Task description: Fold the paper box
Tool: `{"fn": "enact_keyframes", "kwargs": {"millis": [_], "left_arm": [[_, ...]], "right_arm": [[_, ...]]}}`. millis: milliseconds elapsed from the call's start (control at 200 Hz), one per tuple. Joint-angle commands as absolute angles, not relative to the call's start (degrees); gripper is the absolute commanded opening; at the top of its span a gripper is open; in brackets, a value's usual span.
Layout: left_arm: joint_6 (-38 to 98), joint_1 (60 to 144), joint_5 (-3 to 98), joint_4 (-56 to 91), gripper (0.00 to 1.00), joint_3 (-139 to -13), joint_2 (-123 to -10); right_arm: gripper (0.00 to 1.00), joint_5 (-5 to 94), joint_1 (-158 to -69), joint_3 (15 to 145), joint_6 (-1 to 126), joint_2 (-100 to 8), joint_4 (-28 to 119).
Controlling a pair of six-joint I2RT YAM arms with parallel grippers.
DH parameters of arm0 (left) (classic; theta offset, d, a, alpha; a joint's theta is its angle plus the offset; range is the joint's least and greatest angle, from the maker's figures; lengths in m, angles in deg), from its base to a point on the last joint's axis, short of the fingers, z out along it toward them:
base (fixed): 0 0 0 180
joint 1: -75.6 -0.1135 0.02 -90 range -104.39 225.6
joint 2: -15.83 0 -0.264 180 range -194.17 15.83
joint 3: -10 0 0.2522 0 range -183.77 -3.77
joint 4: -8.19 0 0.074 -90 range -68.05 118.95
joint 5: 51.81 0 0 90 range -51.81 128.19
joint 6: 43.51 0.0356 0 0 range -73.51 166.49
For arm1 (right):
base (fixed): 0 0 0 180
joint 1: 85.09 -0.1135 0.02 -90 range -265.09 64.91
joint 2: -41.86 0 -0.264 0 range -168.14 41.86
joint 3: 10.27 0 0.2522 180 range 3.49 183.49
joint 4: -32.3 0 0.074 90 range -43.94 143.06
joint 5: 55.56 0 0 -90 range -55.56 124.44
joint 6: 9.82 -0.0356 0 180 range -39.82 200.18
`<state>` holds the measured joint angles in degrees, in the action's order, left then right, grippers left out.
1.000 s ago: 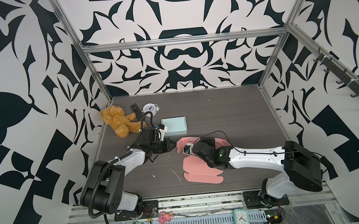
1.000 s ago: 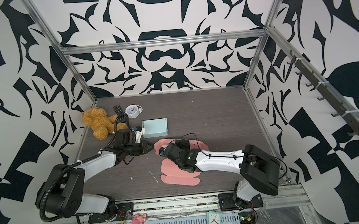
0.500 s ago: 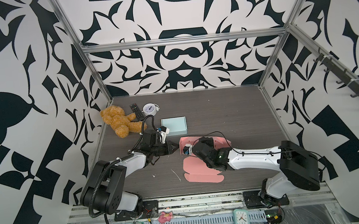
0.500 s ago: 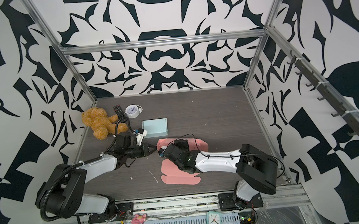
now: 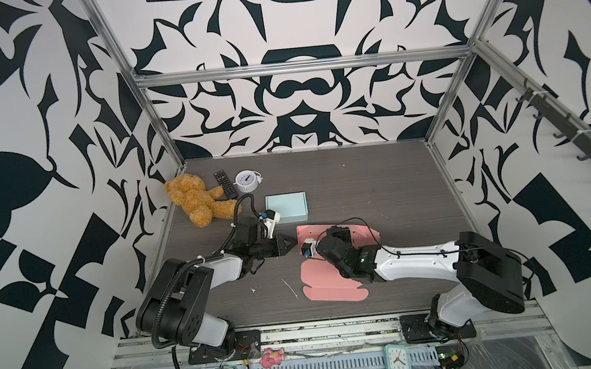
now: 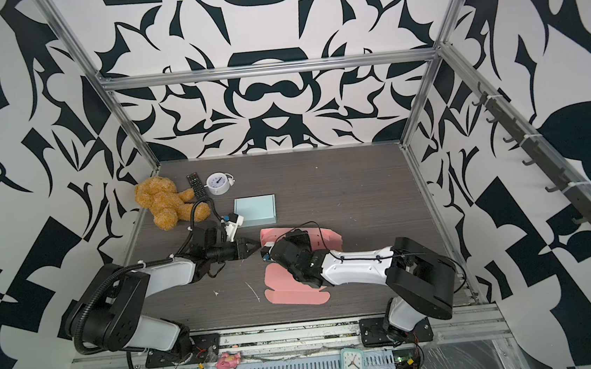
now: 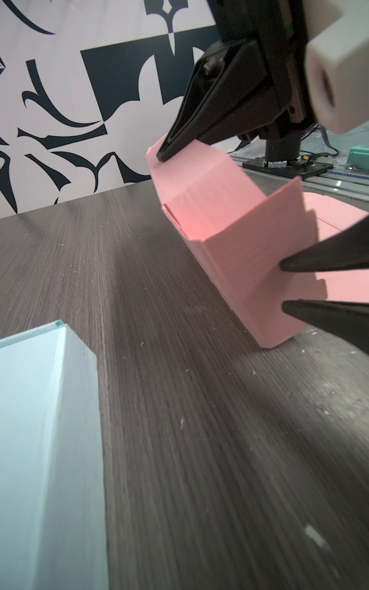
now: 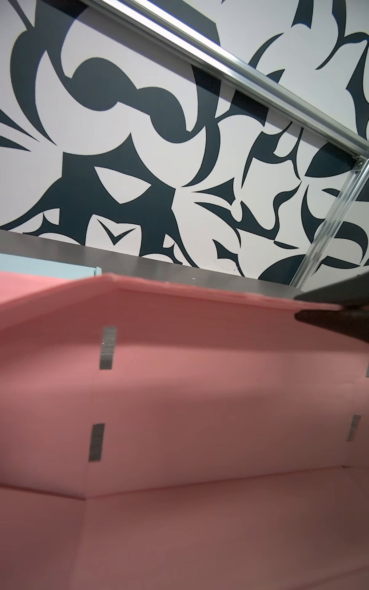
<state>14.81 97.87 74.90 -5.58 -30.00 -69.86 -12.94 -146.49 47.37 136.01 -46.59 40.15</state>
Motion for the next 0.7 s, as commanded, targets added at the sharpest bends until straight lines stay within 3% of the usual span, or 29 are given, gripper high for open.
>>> {"fn": "enact_keyframes", "kwargs": {"millis": [0, 120, 235, 405, 695], "left_arm": [[13.97, 98.02, 73.81, -8.61, 0.22, -30.87, -71.53], [15.17, 97.99, 72.78, -8.11, 0.25, -31.91, -73.39], [16.52, 98.02, 74.55, -10.72, 0.37, -30.55, -73.81], [18.51, 97.99, 76.23, -14.93, 0.45, -28.91, -74.06], [16.47, 98.02, 81.63, -24.74, 0.53, -27.63, -76.75]], "right_arm": [[0.0, -11.7, -147.12, 46.82, 137.79, -45.77, 39.19], [0.0, -11.67, -147.11, 46.47, 137.83, -45.66, 38.83], [0.0, -11.24, -147.07, 46.29, 137.83, -44.95, 38.91], [0.0, -10.3, -147.0, 45.79, 137.99, -44.22, 39.28], [0.0, -9.15, -145.91, 45.67, 137.91, -43.07, 39.41]]}}
